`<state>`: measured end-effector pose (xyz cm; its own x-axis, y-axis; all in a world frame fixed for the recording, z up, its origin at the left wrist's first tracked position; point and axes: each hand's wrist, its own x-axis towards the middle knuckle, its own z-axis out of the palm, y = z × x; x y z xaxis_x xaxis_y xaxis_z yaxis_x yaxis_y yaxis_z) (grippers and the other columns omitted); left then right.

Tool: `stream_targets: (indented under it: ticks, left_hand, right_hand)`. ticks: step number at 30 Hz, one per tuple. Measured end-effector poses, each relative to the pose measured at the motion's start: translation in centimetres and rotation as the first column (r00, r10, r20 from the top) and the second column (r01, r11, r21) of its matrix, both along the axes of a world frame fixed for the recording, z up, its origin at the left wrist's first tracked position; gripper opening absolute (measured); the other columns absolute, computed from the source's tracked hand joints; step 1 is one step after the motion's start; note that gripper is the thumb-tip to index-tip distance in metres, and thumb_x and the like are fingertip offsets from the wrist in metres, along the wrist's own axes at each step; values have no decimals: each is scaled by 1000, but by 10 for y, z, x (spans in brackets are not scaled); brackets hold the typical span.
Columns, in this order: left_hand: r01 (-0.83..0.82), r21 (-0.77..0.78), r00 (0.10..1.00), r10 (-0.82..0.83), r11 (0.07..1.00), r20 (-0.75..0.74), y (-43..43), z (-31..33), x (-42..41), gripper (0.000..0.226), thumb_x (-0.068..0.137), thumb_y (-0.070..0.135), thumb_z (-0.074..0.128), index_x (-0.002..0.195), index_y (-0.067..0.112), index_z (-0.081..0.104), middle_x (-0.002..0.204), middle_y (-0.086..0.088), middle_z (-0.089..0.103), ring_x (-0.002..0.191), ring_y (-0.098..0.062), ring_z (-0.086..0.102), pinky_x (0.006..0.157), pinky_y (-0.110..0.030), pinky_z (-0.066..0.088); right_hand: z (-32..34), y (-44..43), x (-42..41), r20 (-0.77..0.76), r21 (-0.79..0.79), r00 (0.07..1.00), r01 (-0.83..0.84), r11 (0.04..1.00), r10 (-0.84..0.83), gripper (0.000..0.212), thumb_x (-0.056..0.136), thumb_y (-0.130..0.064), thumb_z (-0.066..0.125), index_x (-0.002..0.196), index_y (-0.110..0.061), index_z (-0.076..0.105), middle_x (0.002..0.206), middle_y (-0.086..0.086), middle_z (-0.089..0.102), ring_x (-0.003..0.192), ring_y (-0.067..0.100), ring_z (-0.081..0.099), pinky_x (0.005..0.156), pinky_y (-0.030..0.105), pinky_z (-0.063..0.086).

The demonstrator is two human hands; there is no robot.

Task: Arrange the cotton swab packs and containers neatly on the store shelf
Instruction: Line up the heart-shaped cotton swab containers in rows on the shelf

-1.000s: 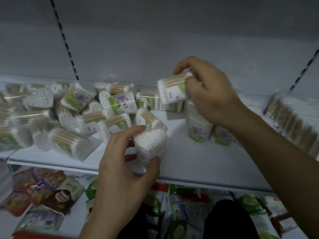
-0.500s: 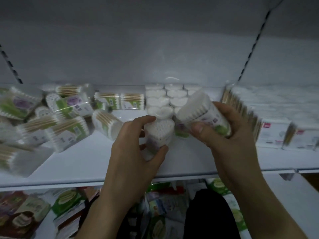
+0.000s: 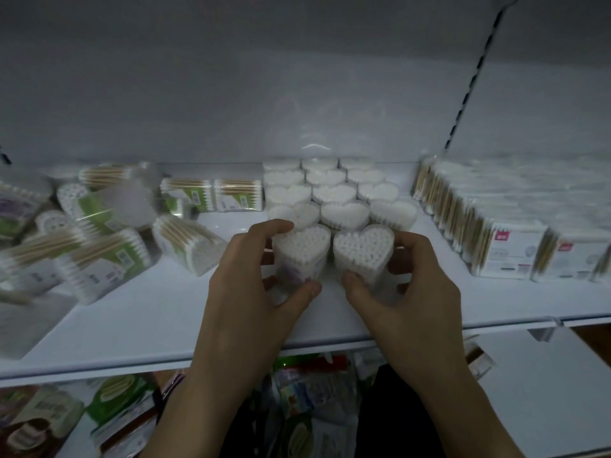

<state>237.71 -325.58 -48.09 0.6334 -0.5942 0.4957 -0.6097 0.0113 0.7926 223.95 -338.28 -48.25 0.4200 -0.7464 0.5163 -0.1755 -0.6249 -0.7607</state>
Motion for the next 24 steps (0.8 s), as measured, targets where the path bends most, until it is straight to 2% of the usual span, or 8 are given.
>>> stream_targets:
  ticks: [2,5,10,14,19,21,24]
  left_hand:
    - [14,3,1000,-14,1000,-4,2,-3,1,71,76,21,89,134,41,52,125,13,58,115,-5,61,88,-24,59]
    - [24,26,1000,-24,999,13,4,-5,0,76,79,20,88,138,45,48,130,18,55,118,1,58,91,-13,53]
    - [24,32,999,-25,999,32,4,-6,1,74,81,17,86,140,41,48,134,20,52,118,8,56,89,-5,48]
    - [27,27,999,-28,999,45,4,-6,1,73,82,16,85,141,39,49,135,18,52,119,6,55,91,-8,49]
    - [10,23,998,-12,1000,59,3,-7,-1,74,82,15,85,144,34,49,137,14,52,120,3,56,94,-14,52]
    - [5,31,997,-7,1000,79,5,-5,-2,76,83,21,84,147,37,45,138,15,51,121,4,54,95,-17,51]
    - [-30,35,997,28,999,66,18,4,-4,75,81,42,78,147,42,42,134,17,51,119,6,54,90,-15,51]
  right_hand:
    - [-1,2,3,-16,-14,1000,15,1000,-15,49,74,-49,81,114,-38,54,103,-24,61,97,-2,58,76,12,44]
    - [-3,2,7,-16,-30,999,50,998,-51,50,75,-53,81,113,-31,58,102,-20,61,93,0,58,77,15,45]
    - [-5,1,9,-39,-32,996,73,997,-74,52,76,-56,81,116,-30,61,102,-16,63,89,2,59,72,6,41]
    - [-4,1,8,-48,-39,997,66,997,-68,54,79,-55,80,123,-28,63,104,-16,65,89,2,61,73,7,42]
    - [-5,2,7,-33,-54,998,57,997,-59,55,80,-52,80,126,-29,62,108,-16,66,93,4,63,78,19,50]
    - [-3,5,5,-15,-54,997,69,996,-70,57,79,-52,81,127,-32,58,111,-18,64,94,4,63,79,21,51]
    - [5,18,0,128,-122,986,124,985,-108,48,84,-42,79,123,-29,54,112,-10,59,99,13,60,80,28,50]
